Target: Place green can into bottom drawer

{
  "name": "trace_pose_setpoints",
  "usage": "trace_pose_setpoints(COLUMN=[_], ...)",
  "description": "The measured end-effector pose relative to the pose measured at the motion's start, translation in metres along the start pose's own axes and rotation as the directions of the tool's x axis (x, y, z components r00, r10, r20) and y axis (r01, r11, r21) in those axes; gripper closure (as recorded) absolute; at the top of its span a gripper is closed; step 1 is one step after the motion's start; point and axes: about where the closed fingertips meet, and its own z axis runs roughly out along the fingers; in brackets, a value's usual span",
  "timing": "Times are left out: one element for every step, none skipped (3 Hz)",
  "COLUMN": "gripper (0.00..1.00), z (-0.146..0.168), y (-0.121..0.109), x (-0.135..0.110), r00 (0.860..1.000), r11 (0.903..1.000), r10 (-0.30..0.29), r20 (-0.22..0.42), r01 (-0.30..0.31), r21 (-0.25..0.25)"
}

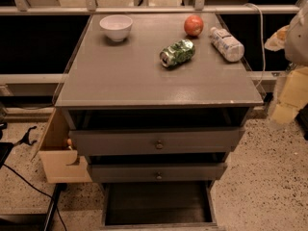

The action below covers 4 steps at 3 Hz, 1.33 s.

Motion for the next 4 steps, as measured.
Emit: trace_pose_setpoints(gripper=[0.00, 0.00, 0.00, 0.00], z=[-0.001, -0.003, -0.001, 0.010], y=[-0.002, -0.017, -0.043, -0.085], x=[-0.005, -0.023, -0.051, -0.090], r00=[1.000, 0.994, 0.972, 0.917], r11=[0.9999, 0.9927, 0.9662, 0.9056], r10=[-0.011, -0.103, -0.231, -0.398], r20=[0.001, 0.028, 0.048, 0.043], r01=[0.011, 0.101, 0.224, 0.385], r21=[0.006, 0.066, 0.128, 0.179])
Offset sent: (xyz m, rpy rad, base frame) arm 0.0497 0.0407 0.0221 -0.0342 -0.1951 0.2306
